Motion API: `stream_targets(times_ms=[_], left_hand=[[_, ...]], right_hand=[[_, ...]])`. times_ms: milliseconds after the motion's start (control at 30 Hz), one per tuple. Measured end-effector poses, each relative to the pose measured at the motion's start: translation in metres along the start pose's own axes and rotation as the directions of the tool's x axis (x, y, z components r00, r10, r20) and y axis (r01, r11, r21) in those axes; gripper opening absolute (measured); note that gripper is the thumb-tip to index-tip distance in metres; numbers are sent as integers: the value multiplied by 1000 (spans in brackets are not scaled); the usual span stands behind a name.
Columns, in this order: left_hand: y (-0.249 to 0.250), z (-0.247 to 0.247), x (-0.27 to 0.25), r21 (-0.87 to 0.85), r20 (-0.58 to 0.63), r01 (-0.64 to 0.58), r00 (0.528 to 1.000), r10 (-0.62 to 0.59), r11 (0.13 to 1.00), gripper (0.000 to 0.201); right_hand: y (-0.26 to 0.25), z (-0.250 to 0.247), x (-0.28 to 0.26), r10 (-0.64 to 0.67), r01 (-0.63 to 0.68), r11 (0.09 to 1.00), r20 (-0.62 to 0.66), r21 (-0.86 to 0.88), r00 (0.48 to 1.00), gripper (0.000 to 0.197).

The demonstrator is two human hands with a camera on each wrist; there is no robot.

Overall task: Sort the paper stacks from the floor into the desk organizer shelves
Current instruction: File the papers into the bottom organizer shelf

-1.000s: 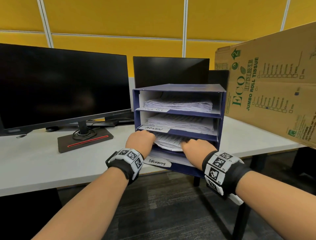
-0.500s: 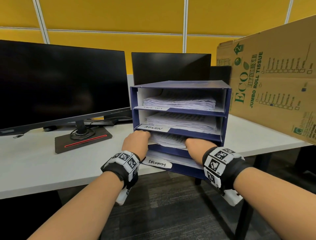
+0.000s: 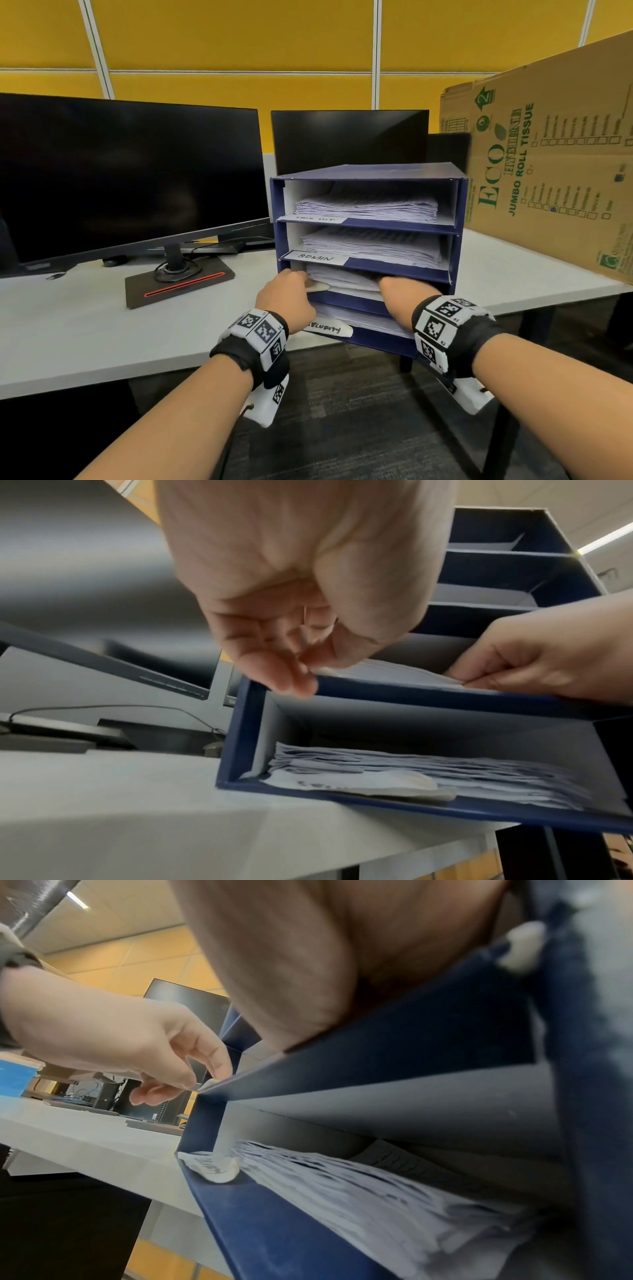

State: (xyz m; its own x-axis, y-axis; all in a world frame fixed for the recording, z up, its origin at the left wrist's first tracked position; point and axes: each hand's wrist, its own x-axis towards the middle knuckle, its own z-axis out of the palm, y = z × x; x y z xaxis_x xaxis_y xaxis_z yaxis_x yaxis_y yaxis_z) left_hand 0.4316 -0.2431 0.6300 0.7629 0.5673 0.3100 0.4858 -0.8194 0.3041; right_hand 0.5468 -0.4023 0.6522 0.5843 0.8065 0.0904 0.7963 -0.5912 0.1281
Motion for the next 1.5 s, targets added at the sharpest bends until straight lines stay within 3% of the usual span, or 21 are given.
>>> stream_targets(times_ms=[200, 433, 600, 767, 833, 900, 1000, 1033, 1100, 1167, 1233, 1400, 1500], left_hand=[[-13, 4, -9, -350, -41, -54, 998, 43, 935, 40], [-12, 2, -11, -410, 37, -117, 989, 145, 905, 50], [-6, 7, -18, -415, 186, -185, 941, 282, 891, 59], [-5, 5, -17, -547, 256, -128, 915, 311, 827, 71], [-1, 2, -19, -596, 268, -91, 914, 305, 798, 65], [1, 1, -19, -631, 194, -66, 951, 240, 773, 49], [-9, 3, -6, -435, -77, -54, 997, 23, 899, 35], [-14, 4, -3, -342, -109, -2, 993, -37, 940, 35], [-19, 5, 1, -270, -54, 80, 994, -98, 960, 37], [-18, 8, 2, -224, 10, 88, 996, -88, 971, 39], [-19, 13, 3, -168, -1, 61, 998, -62, 984, 40], [-19, 11, 0, 42, -210, -16, 977, 24, 999, 33], [-17, 11, -4, 236, -109, -48, 991, 76, 971, 33]], right_hand=[[0, -1, -1, 5, -5, 1000, -2, 3, 1000, 22], [-1, -2, -3, -1, 1, 1000, -5, -5, 1000, 23], [-1, 0, -4, 2, -2, 1000, -26, 7, 1000, 24], [-1, 0, -3, 2, -2, 1000, -16, 7, 1000, 25], [-1, 0, -3, 1, -1, 1000, -10, 5, 1000, 25], [-1, -1, -3, -2, 2, 1000, -7, 1, 1000, 25], [-1, -2, -3, -4, 4, 1000, 1, -8, 1000, 24], [-1, -2, -4, -2, 2, 1000, 6, -11, 1000, 24], [-1, -3, -3, 2, -1, 1000, 17, -15, 1000, 23], [-1, -3, -3, -2, 2, 1000, 25, -20, 1000, 23], [-1, -4, -2, -12, 12, 1000, 26, -21, 1000, 22], [0, -2, 0, -12, 13, 1000, 32, -11, 999, 23], [0, -1, 1, -10, 10, 1000, 25, -11, 1000, 23]])
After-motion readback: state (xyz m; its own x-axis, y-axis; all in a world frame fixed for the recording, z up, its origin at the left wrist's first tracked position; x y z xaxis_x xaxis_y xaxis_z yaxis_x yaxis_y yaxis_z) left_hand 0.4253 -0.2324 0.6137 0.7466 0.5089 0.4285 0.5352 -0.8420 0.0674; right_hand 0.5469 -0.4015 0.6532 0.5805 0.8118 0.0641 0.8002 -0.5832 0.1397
